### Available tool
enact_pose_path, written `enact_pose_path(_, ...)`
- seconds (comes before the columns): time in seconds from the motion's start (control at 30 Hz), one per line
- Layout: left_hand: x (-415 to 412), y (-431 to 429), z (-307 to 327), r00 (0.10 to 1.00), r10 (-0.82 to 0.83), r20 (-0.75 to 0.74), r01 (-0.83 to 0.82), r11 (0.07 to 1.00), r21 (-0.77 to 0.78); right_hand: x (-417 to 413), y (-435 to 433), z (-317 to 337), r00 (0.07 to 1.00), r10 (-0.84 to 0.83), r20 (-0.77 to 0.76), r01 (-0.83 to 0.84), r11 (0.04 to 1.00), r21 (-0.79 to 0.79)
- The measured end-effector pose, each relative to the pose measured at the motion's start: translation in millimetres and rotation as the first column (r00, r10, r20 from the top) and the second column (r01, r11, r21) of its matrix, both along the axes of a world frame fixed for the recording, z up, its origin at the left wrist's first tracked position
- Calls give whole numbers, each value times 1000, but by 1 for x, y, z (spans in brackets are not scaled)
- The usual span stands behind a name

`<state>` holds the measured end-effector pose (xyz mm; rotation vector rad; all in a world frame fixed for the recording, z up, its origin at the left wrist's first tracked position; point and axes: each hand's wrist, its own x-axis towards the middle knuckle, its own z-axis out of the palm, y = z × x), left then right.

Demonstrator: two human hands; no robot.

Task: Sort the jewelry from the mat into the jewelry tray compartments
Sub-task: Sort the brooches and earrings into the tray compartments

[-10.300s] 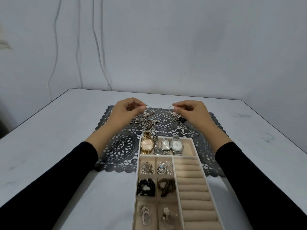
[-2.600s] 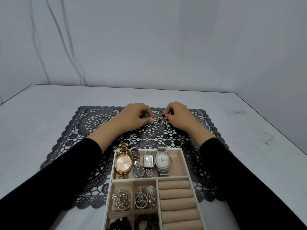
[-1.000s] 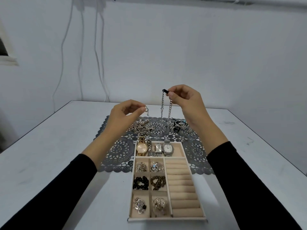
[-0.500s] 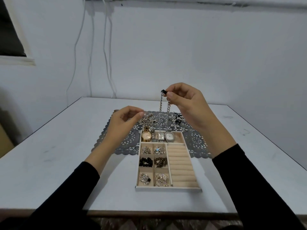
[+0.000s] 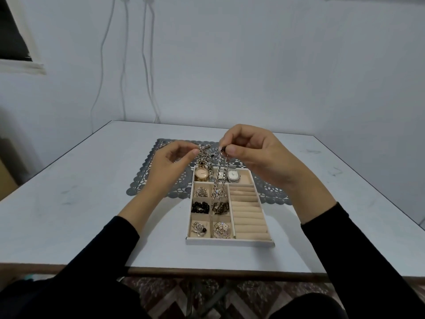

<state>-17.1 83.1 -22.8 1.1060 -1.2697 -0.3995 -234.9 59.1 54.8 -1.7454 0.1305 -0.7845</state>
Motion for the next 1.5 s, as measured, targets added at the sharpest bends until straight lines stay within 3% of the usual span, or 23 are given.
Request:
enact_pose_path(0.3, 3, 2, -1, 1000, -2, 19, 2, 1000, -21, -2, 0, -12, 993, 119, -17, -119, 993, 13)
enact_pose_path(0.67, 3, 3, -2, 999, -19, 39, 20, 1000, -14, -6, 1, -33, 986, 158, -48, -156, 986, 58)
enact_pose_path(1.03, 1, 3, -3, 998, -35, 43, 35, 999, -2, -12, -3, -49, 970, 167, -179, -151, 984, 98)
enact_pose_path(1.3, 0, 4, -3, 998, -32, 49, 31, 999, 15, -20, -6, -51, 942, 86, -324, -101, 994, -29)
enact_pose_path(1.5, -1, 4, -3, 998, -28, 53, 27, 1000, 9, -16, -2, -51, 935, 58, -351, -91, 993, -79)
